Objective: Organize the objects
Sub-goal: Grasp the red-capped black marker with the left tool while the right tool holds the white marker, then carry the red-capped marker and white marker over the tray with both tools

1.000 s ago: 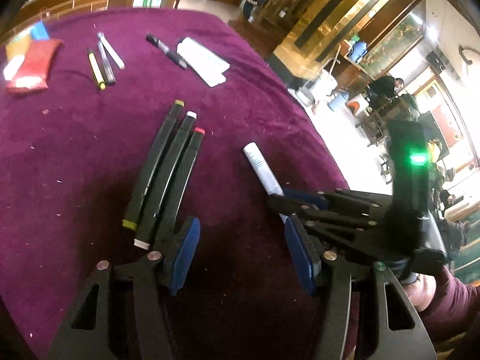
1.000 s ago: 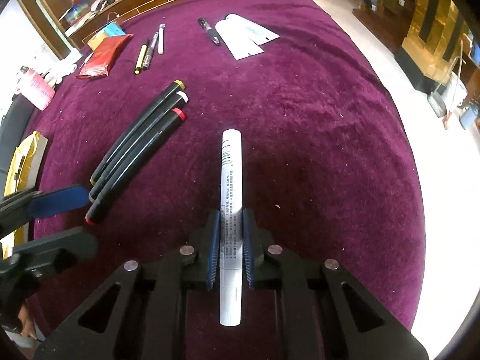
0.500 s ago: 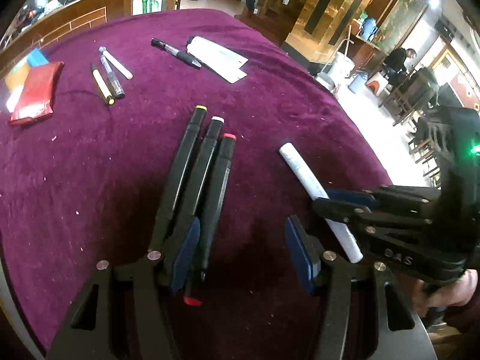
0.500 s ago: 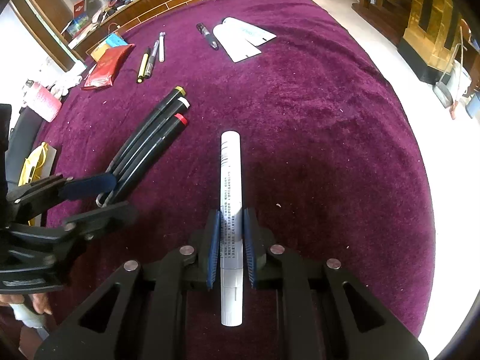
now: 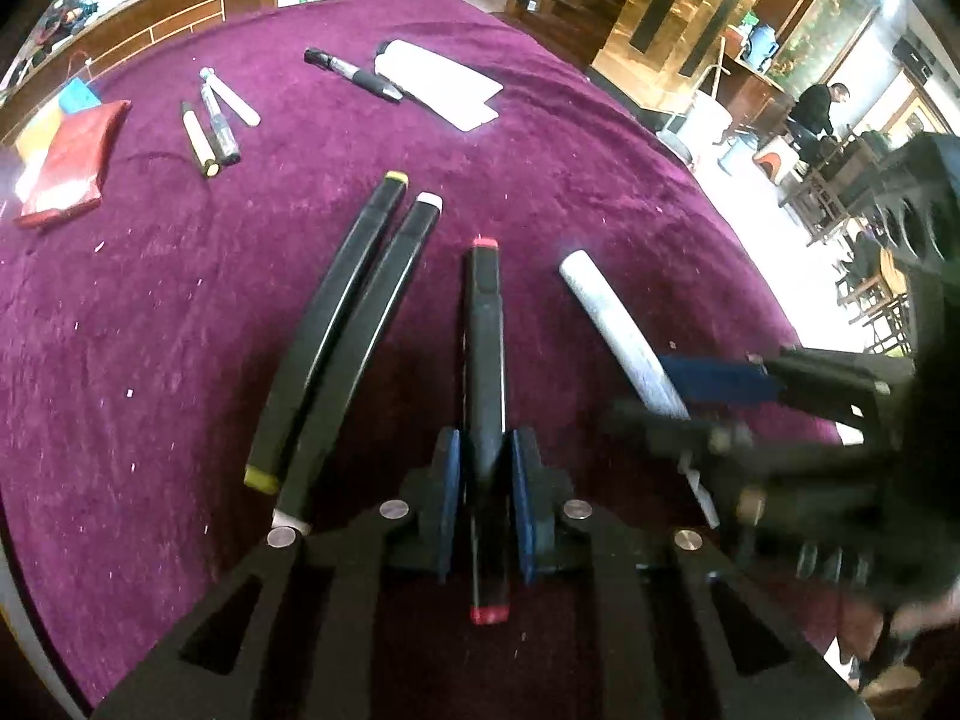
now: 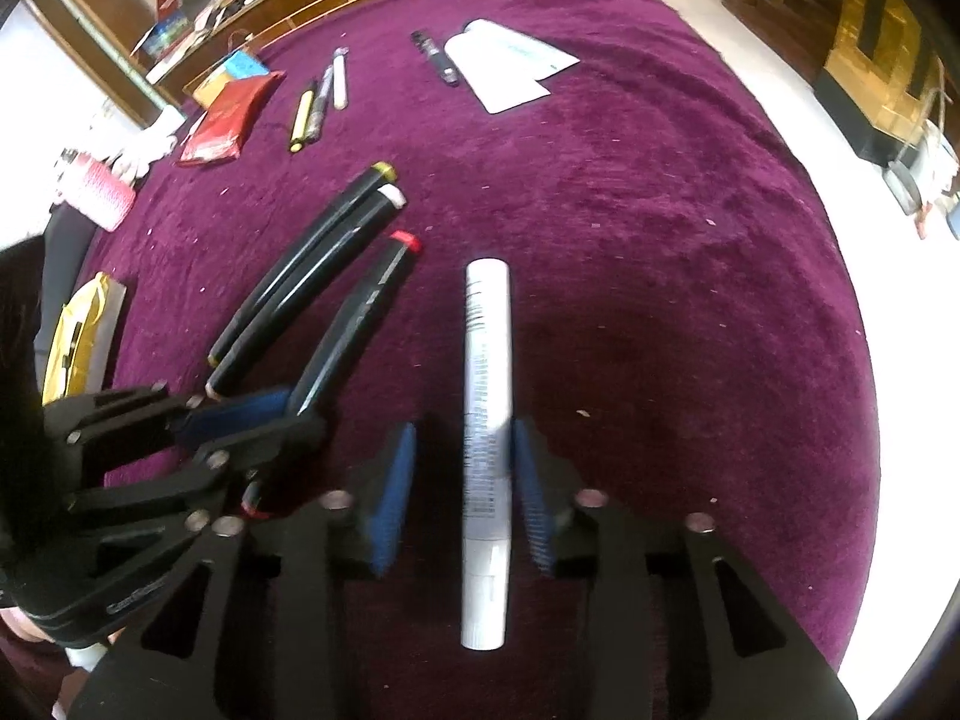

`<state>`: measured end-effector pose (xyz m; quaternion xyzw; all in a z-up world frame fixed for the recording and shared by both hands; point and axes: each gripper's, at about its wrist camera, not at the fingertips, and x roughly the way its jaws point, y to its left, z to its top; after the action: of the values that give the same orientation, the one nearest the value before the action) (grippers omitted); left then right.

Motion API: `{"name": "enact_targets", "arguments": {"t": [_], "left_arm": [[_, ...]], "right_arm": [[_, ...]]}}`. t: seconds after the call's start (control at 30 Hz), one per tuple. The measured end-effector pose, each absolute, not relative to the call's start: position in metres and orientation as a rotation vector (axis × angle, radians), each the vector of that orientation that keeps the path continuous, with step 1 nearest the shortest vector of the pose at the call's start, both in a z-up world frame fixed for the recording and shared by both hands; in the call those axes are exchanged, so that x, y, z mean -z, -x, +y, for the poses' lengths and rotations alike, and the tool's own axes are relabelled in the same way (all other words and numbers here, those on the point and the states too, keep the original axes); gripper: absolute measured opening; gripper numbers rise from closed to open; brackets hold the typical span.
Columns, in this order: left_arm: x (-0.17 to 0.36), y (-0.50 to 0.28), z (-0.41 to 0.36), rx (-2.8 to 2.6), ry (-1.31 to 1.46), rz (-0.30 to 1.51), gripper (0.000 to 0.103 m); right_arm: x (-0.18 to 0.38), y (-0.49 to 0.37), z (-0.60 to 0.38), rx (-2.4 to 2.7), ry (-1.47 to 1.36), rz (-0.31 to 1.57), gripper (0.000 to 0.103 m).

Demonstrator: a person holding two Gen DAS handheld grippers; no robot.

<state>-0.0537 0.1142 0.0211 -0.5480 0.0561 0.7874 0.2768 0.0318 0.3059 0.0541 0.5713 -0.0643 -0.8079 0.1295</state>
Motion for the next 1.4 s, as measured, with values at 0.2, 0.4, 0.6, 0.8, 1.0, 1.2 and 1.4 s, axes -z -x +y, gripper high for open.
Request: {"name": "enact_targets", "arguments": {"t": [0.2,0.4,0.6,0.8,1.0,1.2,1.4], "left_arm": [[-0.017,0.055,0.115,-2.207,1.417,0.058,0.014],[-0.018,0.049,0.105,-2.171,1.458,0.016,0.012],[-0.023,0.017,0.080,-2.202,1.516,0.007,0.011],[-0.019,0.012,0.096,-2.249,1.492,0.044,0.033],[-0.018,0.003,0.090,-2.214,1.489,-0.019,0.011],[-0.039,-0.010,0.060,-2.237,1.470,-0.071,0.011],[-0.060,-0.023,0.035,-2.286,1.449,-0.094,0.011]], "right_arm": [[-0.054,-0.031,0.311,2.337,-1.683,-0.228,0.039],[-0.055,-0.029,0.302,2.352,-1.706,-0.133,0.039],[-0.053,-0.036,0.278,2.447,-1.708,0.113,0.038],[-0.053,-0.037,0.278,2.507,-1.685,0.116,0.029],[-0.056,-0.042,0.288,2.472,-1.714,-0.009,0.012],[-0.058,-0.054,0.303,2.441,-1.724,-0.236,0.012],[-0.071,-0.067,0.290,2.432,-1.687,-0.268,0.012]]}}
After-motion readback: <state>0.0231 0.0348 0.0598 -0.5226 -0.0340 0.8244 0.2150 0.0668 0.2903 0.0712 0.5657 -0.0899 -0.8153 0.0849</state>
